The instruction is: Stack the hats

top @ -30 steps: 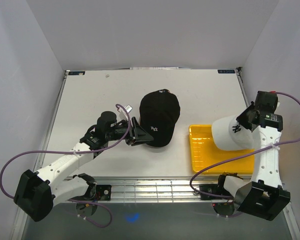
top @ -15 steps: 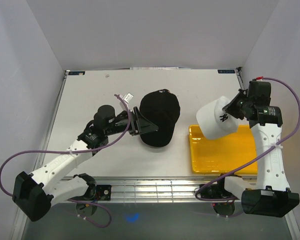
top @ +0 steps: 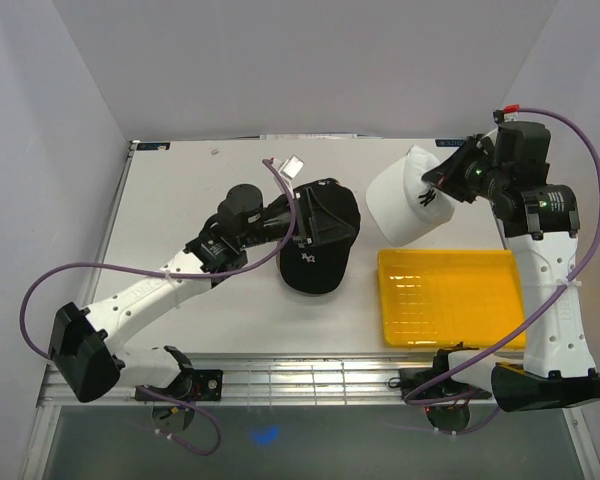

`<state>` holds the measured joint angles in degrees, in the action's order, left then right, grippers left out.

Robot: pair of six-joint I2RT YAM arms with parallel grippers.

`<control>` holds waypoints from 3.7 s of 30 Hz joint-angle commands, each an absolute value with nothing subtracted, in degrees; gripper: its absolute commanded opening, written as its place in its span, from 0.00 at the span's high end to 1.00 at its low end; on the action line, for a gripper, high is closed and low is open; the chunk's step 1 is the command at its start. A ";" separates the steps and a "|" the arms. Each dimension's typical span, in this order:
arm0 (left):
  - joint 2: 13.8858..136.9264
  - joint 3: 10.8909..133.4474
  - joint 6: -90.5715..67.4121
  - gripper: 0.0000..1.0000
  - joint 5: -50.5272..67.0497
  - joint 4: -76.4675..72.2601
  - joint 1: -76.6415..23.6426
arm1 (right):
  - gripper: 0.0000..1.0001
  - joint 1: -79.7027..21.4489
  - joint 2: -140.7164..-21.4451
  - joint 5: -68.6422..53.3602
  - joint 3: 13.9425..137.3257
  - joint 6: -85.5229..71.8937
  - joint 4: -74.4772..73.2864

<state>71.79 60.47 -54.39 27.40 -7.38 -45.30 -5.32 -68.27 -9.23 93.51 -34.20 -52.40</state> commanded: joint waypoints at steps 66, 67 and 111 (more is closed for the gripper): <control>81.21 53.54 -97.73 1.00 20.85 -61.34 -34.19 | 0.08 -18.47 -81.30 -16.16 115.41 -34.19 -52.65; 80.95 52.92 -98.17 1.00 19.18 -62.91 -34.10 | 0.07 -18.28 -81.12 -17.91 114.36 -34.71 -52.04; 82.79 46.31 -108.81 1.00 4.21 -70.13 -34.37 | 0.08 -18.63 -64.86 -28.47 66.97 -71.19 0.34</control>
